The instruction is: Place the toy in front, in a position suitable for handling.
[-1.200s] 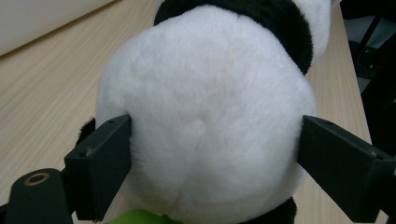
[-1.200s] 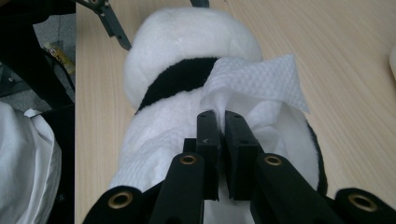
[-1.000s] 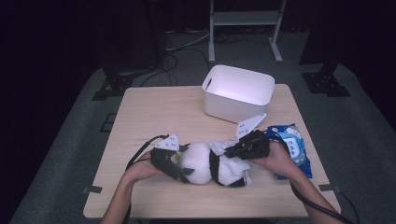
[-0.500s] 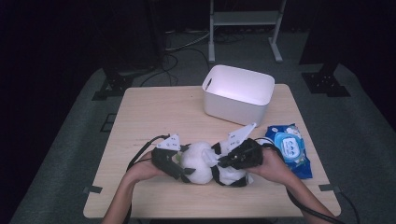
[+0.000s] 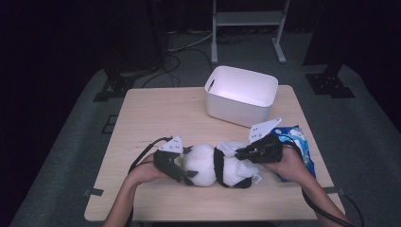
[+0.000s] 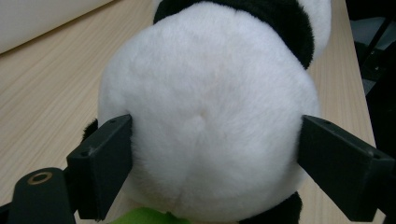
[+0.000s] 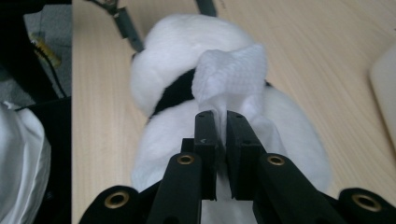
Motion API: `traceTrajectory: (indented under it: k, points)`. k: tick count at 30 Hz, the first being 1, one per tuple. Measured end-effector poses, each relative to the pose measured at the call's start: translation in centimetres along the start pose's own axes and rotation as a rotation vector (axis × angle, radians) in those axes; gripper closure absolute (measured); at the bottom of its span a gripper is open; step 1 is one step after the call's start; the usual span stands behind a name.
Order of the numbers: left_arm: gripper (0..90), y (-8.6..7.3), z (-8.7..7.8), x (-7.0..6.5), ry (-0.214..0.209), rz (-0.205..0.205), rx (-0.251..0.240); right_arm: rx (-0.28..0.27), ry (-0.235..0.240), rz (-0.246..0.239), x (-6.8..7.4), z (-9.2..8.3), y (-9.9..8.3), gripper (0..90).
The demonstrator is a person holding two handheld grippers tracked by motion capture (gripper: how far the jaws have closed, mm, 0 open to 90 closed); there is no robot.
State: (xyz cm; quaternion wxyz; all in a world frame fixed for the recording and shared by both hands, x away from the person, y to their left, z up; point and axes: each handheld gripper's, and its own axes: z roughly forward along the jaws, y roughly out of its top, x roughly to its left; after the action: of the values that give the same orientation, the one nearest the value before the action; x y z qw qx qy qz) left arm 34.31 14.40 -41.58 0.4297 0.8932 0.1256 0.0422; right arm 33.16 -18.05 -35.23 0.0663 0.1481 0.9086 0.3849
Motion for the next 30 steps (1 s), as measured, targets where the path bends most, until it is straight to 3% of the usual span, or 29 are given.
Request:
traceTrajectory:
  k: [9,15,20,26,30]
  points:
    - [12.5,-0.1,0.0,0.0,-0.004,0.027,0.014,0.006,-0.024,0.112,-4.1,0.2,-0.3,83.5]
    - [12.6,-0.1,0.0,0.0,-0.004,0.027,0.016,0.017,-0.019,0.166,-5.7,0.7,-0.2,83.5]
    - [12.6,0.1,-0.8,0.2,-0.007,0.010,-0.013,0.032,0.000,0.159,-5.0,0.9,-0.5,84.2]
    - [7.7,0.3,-0.3,0.4,0.026,-0.027,-0.025,0.032,0.026,0.153,-3.9,0.4,-1.5,84.5]
    - [8.2,0.0,0.3,0.3,-0.020,-0.047,-0.029,0.040,0.050,0.160,-3.3,0.1,-1.8,84.5]
